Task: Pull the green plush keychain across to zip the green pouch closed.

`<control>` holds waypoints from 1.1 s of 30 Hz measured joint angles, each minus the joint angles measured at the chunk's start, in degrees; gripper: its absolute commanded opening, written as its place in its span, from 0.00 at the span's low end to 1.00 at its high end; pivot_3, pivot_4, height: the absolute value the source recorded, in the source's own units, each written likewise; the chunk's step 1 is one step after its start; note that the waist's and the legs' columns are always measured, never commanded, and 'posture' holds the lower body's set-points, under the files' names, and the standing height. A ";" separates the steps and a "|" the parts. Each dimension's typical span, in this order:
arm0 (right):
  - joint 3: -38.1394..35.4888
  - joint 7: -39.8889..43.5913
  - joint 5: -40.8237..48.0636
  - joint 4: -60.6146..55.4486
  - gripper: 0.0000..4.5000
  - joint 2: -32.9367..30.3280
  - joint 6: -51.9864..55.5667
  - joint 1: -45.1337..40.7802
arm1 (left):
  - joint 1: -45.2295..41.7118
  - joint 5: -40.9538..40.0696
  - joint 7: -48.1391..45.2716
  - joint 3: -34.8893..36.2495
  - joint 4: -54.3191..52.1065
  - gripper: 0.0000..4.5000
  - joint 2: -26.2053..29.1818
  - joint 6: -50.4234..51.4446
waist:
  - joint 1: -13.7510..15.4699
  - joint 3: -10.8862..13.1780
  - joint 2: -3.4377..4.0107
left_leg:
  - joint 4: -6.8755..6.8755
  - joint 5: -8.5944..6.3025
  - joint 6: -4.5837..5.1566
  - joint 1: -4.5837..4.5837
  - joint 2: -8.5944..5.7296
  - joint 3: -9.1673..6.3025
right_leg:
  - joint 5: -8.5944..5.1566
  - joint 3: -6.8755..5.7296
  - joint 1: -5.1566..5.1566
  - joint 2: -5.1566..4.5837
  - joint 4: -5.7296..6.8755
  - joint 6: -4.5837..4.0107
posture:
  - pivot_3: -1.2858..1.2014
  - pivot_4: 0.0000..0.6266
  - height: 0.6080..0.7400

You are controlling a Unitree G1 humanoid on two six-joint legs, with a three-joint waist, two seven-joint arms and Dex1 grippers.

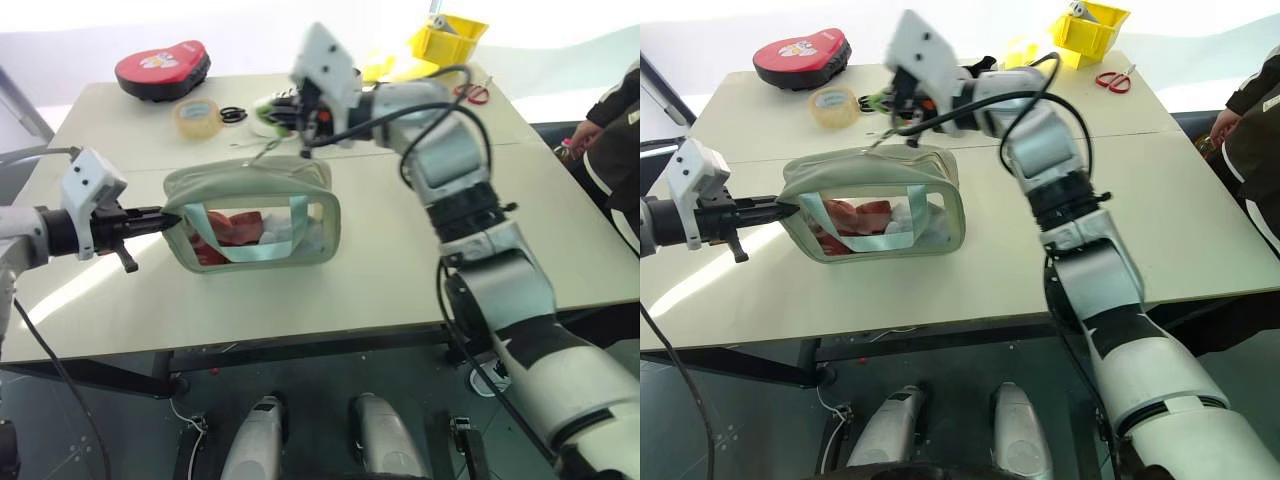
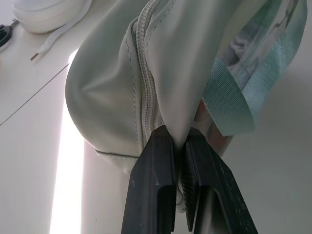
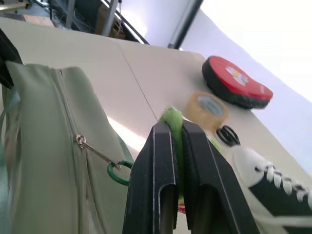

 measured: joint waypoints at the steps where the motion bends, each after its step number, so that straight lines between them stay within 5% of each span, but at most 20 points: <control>1: -0.05 0.11 0.13 -2.87 0.01 -1.81 2.32 1.50 | -0.12 -0.01 -0.01 -0.12 0.02 0.00 0.00 -0.01 | -0.05 0.00 0.00 | 0.00 0.00 0.00 0.00 0.00 0.01 | 0.00 0.00 -0.01 0.00 0.00 0.00 | 0.52 0.24 1.00; 15: -2.41 -4.34 1.05 -16.36 0.01 -14.33 11.36 15.60 | -4.00 0.71 -1.65 -3.45 2.95 0.00 -0.07 -0.60 | 0.07 0.00 -0.01 | 0.02 0.00 0.01 0.00 0.00 0.05 | 0.00 0.01 0.01 -0.02 -0.01 0.00 | 0.52 0.24 1.00; 24: -0.64 -11.61 1.19 -20.38 0.01 -7.10 14.73 29.88 | -6.20 1.95 -2.70 -5.11 4.78 0.00 -0.09 -0.77 | -0.02 -0.01 -0.01 | 0.04 0.00 0.02 0.02 0.01 0.04 | 0.00 0.01 0.05 -0.01 0.00 0.00 | 0.52 0.24 1.00; 33: 0.93 -15.46 0.99 -16.21 0.01 -1.91 12.37 29.99 | -6.15 1.93 -2.77 -5.21 4.93 0.00 -0.09 -0.59 | 0.01 -0.02 -0.02 | 0.05 0.00 0.02 0.03 0.01 0.02 | 0.00 0.00 0.07 0.00 -0.01 0.00 | 0.52 0.24 1.00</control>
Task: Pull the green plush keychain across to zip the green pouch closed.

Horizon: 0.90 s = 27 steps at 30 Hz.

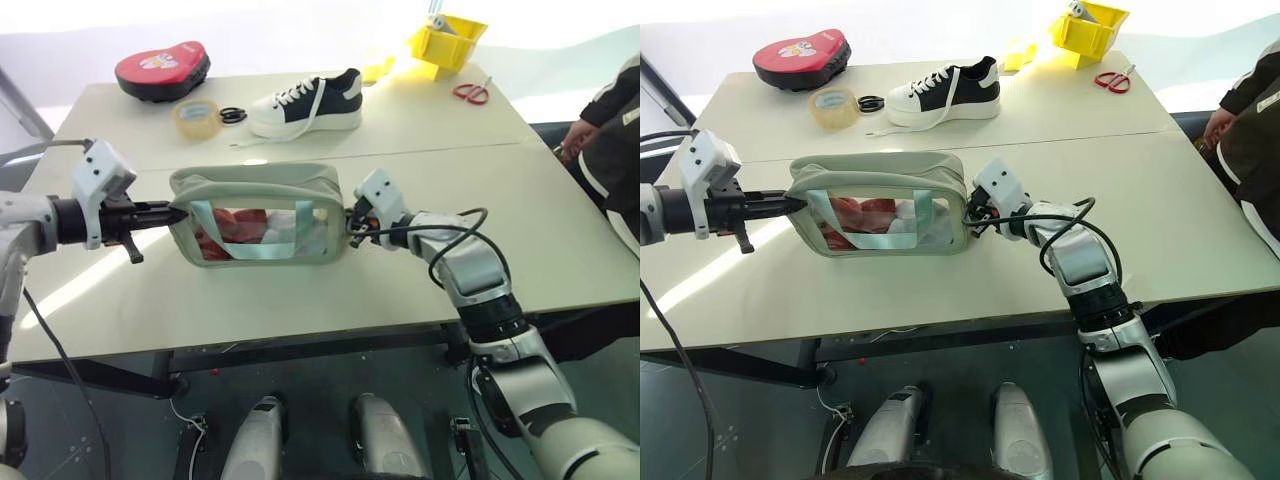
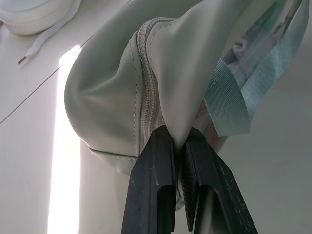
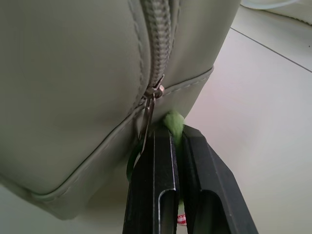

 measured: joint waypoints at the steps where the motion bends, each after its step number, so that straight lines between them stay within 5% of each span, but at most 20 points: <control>1: -0.01 -0.01 0.01 0.18 0.01 -0.01 -0.30 0.00 | 0.41 -0.01 0.05 0.31 -0.29 0.00 0.02 0.00 | 0.00 0.00 0.00 | 0.00 0.00 0.00 0.00 0.00 0.00 | 0.00 0.00 0.00 0.00 0.00 0.00 | 0.52 0.24 1.00; 4: -0.04 0.66 0.17 0.30 0.01 -0.49 -0.61 -0.50 | 0.93 -0.01 0.14 0.80 -0.70 0.00 0.02 0.02 | -0.03 0.00 0.00 | 0.00 0.00 0.00 0.01 0.00 0.00 | 0.00 0.00 0.00 0.00 0.00 0.00 | 0.52 0.24 1.00; 5: -0.07 1.22 0.27 0.29 0.08 -0.99 -0.52 -0.94 | 1.05 -0.01 0.17 0.87 -0.85 0.00 0.02 0.01 | -0.02 0.00 0.00 | 0.00 0.00 0.00 0.01 0.00 0.00 | 0.00 0.00 0.00 0.00 0.00 0.00 | 0.52 0.24 1.00; 14: -1.97 15.89 5.93 -0.22 0.99 -13.89 2.57 -10.35 | 2.24 0.02 0.73 1.93 -1.61 0.00 0.02 -0.03 | 0.00 0.04 0.06 | 0.00 -0.01 0.01 -0.01 0.00 0.01 | 0.00 0.00 0.00 -0.01 -0.03 0.00 | 0.52 0.24 1.00; 20: -4.55 31.59 8.91 5.18 0.99 -24.74 -1.90 -19.26 | 2.18 0.19 0.67 1.94 -1.21 0.00 0.02 -0.73 | -0.12 0.03 0.05 | -0.03 -0.03 0.04 0.01 0.03 0.04 | -0.01 -0.01 0.01 0.00 -0.09 0.00 | 0.52 0.24 1.00; 23: -4.38 38.65 11.69 3.14 1.00 -26.18 -1.76 -18.07 | 1.10 -0.34 0.50 2.09 0.03 0.25 -0.54 -0.90 | -0.05 0.04 0.06 | 0.01 -0.03 0.04 -0.01 0.03 0.05 | -0.01 -0.01 0.01 0.00 -0.08 0.00 | 0.52 0.24 1.00; 27: -3.65 41.30 13.59 -0.68 1.00 -25.79 -1.51 -16.59 | -0.74 -2.23 -0.27 3.56 0.54 0.70 -0.83 0.08 | -0.04 0.04 0.06 | 0.01 -0.03 0.04 -0.01 0.03 0.06 | -0.01 0.00 0.01 -0.01 -0.09 0.01 | 0.52 0.24 1.00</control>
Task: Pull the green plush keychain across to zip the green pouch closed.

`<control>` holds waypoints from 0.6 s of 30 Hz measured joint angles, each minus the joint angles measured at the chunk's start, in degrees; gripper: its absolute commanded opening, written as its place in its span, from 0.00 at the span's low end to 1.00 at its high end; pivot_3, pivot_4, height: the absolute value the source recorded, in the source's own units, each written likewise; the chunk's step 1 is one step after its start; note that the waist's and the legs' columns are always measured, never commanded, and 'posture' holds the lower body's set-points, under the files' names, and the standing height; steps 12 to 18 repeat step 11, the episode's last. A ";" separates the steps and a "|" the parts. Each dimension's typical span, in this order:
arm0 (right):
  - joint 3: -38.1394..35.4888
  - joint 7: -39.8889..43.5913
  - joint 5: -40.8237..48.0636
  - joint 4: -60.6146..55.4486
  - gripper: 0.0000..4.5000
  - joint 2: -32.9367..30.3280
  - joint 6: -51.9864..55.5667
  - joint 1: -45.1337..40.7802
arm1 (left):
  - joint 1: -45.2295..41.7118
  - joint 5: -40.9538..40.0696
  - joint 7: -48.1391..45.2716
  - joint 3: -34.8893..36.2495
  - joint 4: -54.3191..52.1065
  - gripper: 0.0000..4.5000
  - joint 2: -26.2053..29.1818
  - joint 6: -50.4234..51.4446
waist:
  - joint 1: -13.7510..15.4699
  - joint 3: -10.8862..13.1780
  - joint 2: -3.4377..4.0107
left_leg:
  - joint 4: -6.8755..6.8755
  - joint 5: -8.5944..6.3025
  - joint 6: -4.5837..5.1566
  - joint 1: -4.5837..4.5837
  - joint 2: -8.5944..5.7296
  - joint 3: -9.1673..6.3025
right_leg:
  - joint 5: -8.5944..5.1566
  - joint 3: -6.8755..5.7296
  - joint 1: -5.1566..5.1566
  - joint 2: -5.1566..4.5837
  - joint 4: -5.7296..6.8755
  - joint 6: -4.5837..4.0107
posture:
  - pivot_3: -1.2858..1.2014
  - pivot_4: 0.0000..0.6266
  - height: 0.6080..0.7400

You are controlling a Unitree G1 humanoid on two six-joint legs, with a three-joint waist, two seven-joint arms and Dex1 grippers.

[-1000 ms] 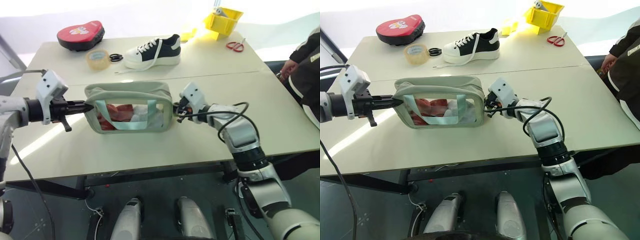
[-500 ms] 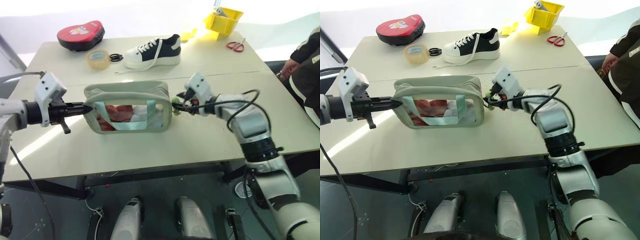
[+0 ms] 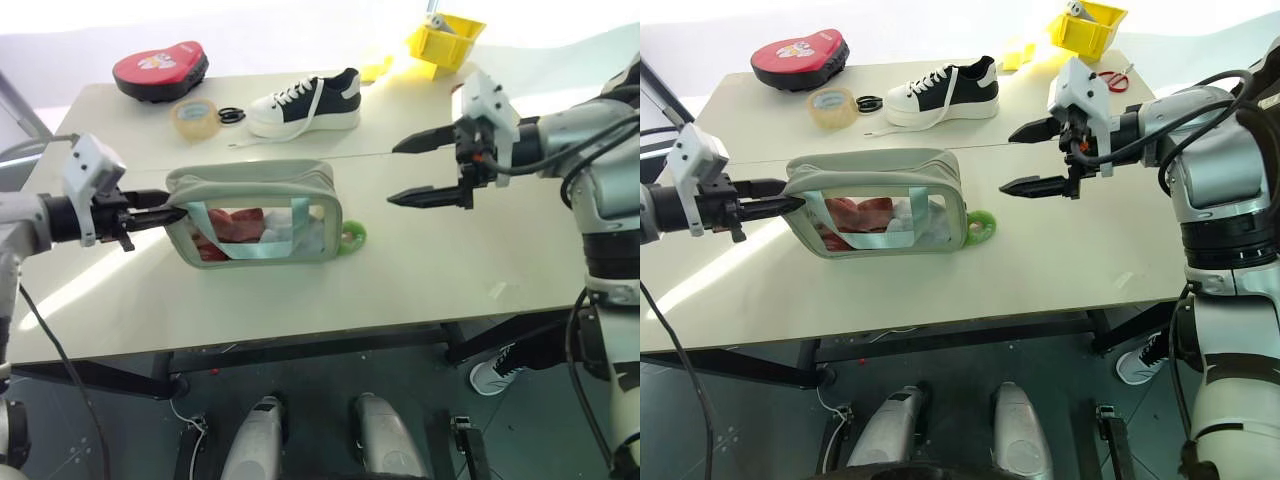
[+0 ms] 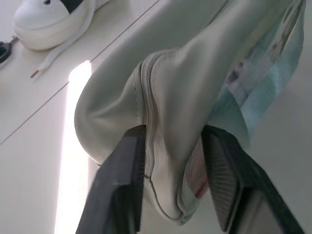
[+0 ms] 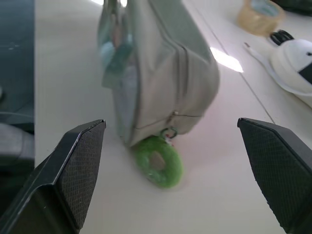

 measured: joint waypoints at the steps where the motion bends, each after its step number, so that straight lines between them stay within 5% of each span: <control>1: 0.09 -0.12 0.08 -0.56 1.00 0.10 -0.03 0.59 | -0.25 -0.14 0.09 0.25 0.03 0.81 0.11 0.26 | 0.05 0.00 0.00 | 0.00 0.00 0.00 0.00 0.00 0.00 | 0.00 0.00 0.00 0.00 0.00 0.00 | 0.52 0.24 1.00; 3: 0.36 -0.55 0.07 -0.86 1.00 0.27 -0.12 1.58 | -0.94 -0.47 0.27 0.89 0.26 1.00 0.67 1.45 | 0.09 0.00 0.00 | 0.02 0.00 0.00 -0.01 0.00 -0.01 | 0.00 0.00 0.00 0.00 0.00 0.00 | 0.52 0.24 1.00; 18: 0.52 -2.57 0.06 -0.37 1.00 1.08 -0.48 1.96 | -4.46 -2.04 -0.24 5.27 3.91 1.00 4.95 2.23 | 0.01 0.00 -0.01 | 0.01 0.00 0.00 -0.01 -0.01 0.02 | 0.00 0.00 -0.01 -0.01 -0.01 0.00 | 0.52 0.24 1.00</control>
